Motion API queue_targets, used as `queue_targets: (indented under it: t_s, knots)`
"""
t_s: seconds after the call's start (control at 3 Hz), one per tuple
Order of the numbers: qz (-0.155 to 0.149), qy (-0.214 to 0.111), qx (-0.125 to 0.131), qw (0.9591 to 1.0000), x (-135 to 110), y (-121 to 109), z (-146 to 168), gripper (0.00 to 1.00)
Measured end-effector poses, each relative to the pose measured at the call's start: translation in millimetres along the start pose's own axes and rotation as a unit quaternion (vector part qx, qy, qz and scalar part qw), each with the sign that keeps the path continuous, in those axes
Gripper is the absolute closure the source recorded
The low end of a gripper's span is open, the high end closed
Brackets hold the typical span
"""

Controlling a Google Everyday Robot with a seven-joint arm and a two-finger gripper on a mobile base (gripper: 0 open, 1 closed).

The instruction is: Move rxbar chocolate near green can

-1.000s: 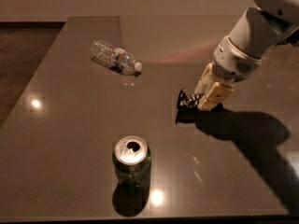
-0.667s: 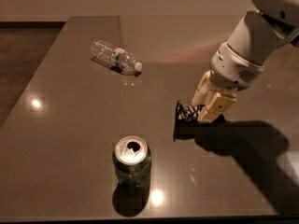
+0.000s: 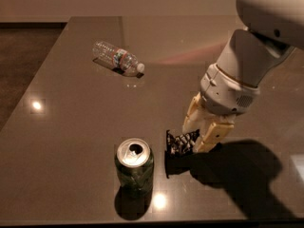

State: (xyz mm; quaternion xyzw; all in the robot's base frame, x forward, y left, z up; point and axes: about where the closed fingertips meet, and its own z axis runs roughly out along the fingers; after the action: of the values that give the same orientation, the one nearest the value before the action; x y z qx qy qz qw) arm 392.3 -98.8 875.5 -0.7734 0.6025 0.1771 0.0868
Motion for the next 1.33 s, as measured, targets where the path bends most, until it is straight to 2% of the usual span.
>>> queue_targets:
  t_s: [0.33, 0.67, 1.33]
  knots:
    - [-0.022, 0.002, -0.013, 0.9997, -10, 10, 12, 0.90]
    - [-0.037, 0.003, -0.022, 0.9991, -17, 17, 21, 0.69]
    - [-0.039, 0.002, -0.011, 0.9992, -20, 12, 23, 0.21]
